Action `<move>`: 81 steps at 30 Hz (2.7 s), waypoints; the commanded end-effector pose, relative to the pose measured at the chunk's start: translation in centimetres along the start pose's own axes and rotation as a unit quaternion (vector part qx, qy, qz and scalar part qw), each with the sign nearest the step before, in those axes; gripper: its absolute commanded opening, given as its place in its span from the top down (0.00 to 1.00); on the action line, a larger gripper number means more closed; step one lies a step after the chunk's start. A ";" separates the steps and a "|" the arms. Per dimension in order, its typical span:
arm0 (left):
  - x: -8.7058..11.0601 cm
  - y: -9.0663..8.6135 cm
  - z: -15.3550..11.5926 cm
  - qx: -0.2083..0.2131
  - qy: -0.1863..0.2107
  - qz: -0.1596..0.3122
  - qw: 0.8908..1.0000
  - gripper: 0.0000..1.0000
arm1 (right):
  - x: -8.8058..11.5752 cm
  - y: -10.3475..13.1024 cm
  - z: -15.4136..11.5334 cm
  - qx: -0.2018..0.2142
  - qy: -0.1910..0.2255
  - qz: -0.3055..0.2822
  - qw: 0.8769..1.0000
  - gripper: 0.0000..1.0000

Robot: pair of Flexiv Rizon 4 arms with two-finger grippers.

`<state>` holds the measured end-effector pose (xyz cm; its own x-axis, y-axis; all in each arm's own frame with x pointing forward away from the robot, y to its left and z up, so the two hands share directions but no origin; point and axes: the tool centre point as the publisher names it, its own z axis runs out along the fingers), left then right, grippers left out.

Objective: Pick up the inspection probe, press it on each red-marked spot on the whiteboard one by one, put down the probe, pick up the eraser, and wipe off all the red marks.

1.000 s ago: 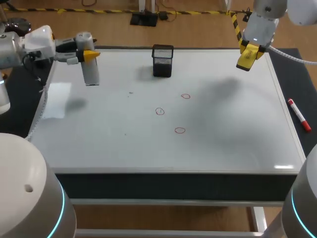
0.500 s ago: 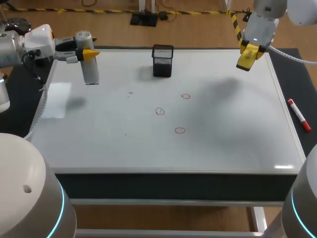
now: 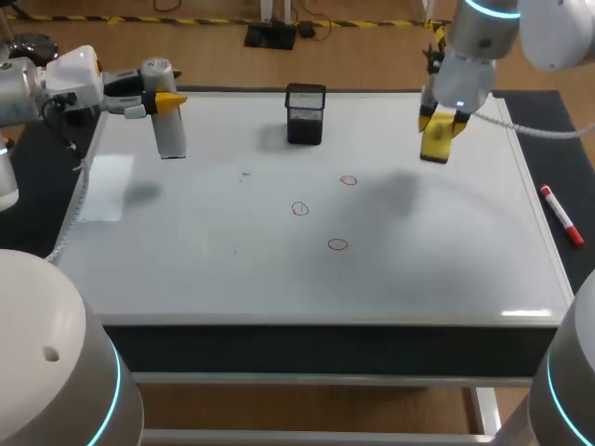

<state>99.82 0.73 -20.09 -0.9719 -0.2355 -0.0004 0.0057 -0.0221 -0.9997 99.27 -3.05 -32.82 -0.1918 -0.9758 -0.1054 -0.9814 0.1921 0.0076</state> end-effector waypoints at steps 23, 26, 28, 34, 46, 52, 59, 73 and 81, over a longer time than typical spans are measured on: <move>-0.1 0.0 0.0 0.001 0.002 0.000 1.000 1.00 | -14.1 14.1 5.3 -0.036 0.007 -0.144 0.989 1.00; -0.1 0.0 0.0 0.001 0.002 0.000 1.000 1.00 | -15.9 14.1 6.1 -0.040 0.017 -0.151 0.988 1.00; -0.1 0.0 0.0 0.001 0.002 0.000 1.000 1.00 | -17.1 14.2 6.5 -0.038 0.019 -0.154 0.987 1.00; -0.1 0.0 0.0 0.001 0.002 0.000 1.000 1.00 | -20.3 14.0 7.9 -0.040 0.011 -0.152 0.987 1.00; -0.1 0.0 0.0 0.001 0.002 0.000 1.000 1.00 | -24.3 13.5 10.4 -0.045 0.011 -0.151 0.987 1.00; -0.1 0.0 0.0 0.001 0.002 0.000 1.000 1.00 | -25.0 13.1 11.3 -0.050 0.005 -0.152 0.987 1.00; -0.1 0.0 0.0 0.001 0.002 0.000 1.000 1.00 | -24.9 12.4 11.9 -0.048 0.005 -0.152 0.987 1.00; -0.1 0.0 0.0 0.001 0.002 0.000 1.000 1.00 | -23.8 11.4 13.2 -0.043 0.016 -0.147 0.988 1.00; -0.1 0.0 0.0 0.001 0.002 0.000 1.000 1.00 | -22.8 10.6 13.3 -0.033 0.022 -0.140 0.989 1.00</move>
<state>99.82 0.73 -20.09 -0.9719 -0.2355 -0.0004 0.0057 -0.0222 -0.9997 93.16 23.21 -43.13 0.0889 -0.9936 -0.0704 -0.9943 -0.0927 0.0531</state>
